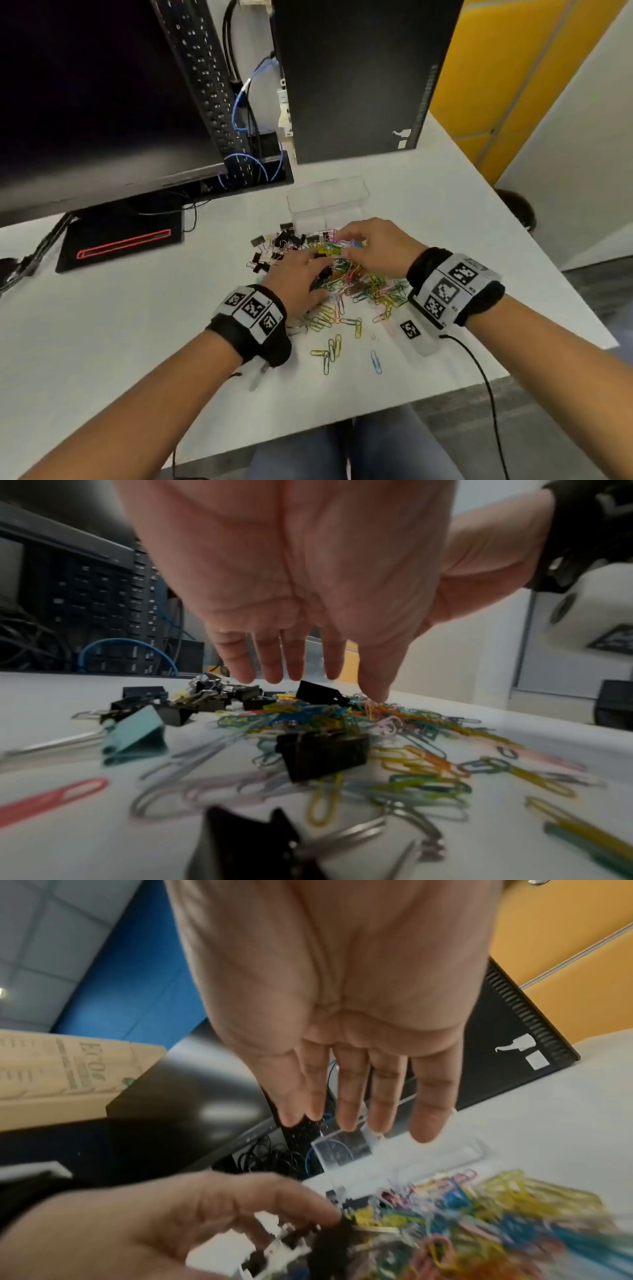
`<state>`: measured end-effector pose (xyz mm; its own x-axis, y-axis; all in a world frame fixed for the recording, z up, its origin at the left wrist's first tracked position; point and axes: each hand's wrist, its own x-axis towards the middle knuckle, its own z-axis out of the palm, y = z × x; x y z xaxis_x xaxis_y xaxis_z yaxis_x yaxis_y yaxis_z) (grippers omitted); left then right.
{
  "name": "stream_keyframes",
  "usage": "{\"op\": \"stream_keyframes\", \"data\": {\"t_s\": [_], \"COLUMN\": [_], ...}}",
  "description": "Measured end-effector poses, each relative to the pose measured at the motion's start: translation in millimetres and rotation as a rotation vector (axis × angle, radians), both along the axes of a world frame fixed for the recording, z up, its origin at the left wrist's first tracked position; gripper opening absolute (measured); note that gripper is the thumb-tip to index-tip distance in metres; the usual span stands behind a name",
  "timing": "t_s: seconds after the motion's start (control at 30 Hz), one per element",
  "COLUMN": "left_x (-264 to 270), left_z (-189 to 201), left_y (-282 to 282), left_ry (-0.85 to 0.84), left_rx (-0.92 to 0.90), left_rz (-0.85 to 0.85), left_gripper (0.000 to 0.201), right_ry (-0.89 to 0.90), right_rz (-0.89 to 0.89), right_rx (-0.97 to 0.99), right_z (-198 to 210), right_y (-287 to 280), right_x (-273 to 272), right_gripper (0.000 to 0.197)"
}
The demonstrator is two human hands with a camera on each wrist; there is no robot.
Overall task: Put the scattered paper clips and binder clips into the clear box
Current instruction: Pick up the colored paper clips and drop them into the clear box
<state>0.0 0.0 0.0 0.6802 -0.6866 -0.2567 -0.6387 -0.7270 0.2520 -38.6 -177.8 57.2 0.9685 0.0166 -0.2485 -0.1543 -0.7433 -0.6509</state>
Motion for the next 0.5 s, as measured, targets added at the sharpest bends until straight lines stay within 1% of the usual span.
{"op": "stream_keyframes", "data": {"t_s": [0.13,0.23,0.33,0.4,0.5], "left_x": [13.2,17.9,20.6,19.8,16.0], "left_z": [-6.3,-6.9,-4.3,-2.2,0.9], "left_y": [-8.8,-14.1,-16.7,-16.4,-11.0], "left_ry": [-0.095,-0.097,-0.111,-0.127,-0.157], "left_rx": [0.026,0.033,0.03,0.024,-0.006], "left_rz": [-0.078,-0.118,-0.121,-0.119,-0.088], "left_gripper": [0.055,0.045,0.032,0.029,0.027], "right_ry": [0.064,0.086,0.079,0.063,0.039], "right_rz": [0.029,0.082,0.149,0.188,0.178], "right_rx": [-0.191,-0.299,-0.426,-0.509,-0.548], "right_z": [-18.9,-28.8,-35.1,-37.9,-38.8], "right_y": [-4.4,-5.0,-2.0,2.3,8.1], "right_x": [4.3,4.2,4.8,5.5,4.6], "right_gripper": [0.041,0.047,0.051,0.048,0.039]}}
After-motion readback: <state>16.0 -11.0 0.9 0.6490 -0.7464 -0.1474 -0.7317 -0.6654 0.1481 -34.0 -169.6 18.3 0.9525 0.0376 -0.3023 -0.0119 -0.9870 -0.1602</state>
